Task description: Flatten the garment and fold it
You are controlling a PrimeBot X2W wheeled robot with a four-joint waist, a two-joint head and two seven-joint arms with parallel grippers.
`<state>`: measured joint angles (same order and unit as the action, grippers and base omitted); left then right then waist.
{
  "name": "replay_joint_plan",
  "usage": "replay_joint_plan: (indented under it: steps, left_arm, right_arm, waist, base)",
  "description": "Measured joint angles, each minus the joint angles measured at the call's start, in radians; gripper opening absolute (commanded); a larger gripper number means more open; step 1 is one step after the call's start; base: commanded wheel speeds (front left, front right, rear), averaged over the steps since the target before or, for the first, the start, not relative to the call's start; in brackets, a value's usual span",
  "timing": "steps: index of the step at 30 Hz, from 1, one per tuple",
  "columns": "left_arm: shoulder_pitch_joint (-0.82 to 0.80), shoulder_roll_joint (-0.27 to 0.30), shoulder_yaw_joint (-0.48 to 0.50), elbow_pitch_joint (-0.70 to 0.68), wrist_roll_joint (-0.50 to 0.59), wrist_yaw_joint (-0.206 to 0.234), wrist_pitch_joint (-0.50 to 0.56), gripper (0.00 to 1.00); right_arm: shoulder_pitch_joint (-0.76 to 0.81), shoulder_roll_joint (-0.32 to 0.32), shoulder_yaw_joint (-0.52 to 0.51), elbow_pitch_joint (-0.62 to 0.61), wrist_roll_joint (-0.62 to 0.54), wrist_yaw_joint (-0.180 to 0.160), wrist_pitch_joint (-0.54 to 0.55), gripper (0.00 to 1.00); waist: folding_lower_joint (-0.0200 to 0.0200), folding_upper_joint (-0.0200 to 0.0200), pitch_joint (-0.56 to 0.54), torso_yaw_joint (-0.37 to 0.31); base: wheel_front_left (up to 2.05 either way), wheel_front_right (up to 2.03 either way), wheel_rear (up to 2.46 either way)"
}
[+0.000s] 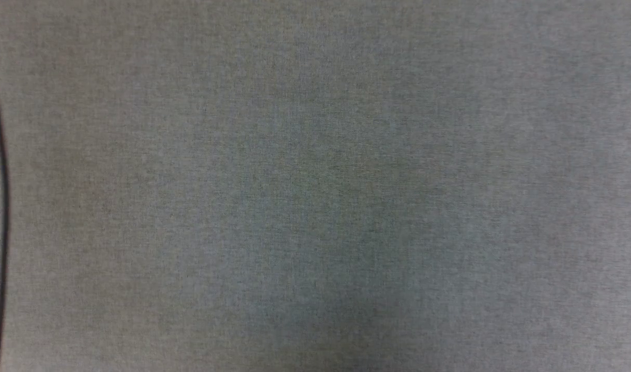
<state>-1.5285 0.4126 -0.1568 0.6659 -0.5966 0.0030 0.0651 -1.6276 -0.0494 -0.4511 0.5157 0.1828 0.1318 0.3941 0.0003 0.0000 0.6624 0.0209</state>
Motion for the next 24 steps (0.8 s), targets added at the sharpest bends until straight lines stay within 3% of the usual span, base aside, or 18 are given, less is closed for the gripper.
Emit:
replay_joint_plan:
  steps: [9, 14, 24]
  left_arm:
    - [0.169, -0.058, -0.029, 0.067, -0.029, -0.075, -0.069, 0.0]
    - [0.368, -0.085, -0.043, 0.035, -0.067, -0.099, -0.132, 0.0]
    - [0.834, -0.117, -0.036, -0.157, -0.142, -0.084, -0.158, 0.0]
  right_arm:
    - [0.251, 0.0, 0.054, -0.05, 0.128, 0.0, -0.002, 0.0]
    - [0.478, -0.01, 0.085, -0.13, 0.241, 0.0, 0.007, 0.0]
    - [0.977, -0.028, 0.099, -0.294, 0.391, 0.0, 0.062, 0.0]
  waist:
    - [-0.0001, 0.0, -0.044, 0.023]
    - [-0.0003, 0.0, -0.129, 0.034]
    - [-0.0004, 0.0, -0.338, 0.052]
  base:
    - [0.0, 0.0, 0.0]
    - [0.0, 0.0, 0.0]
    - [0.0, 0.0, 0.0]
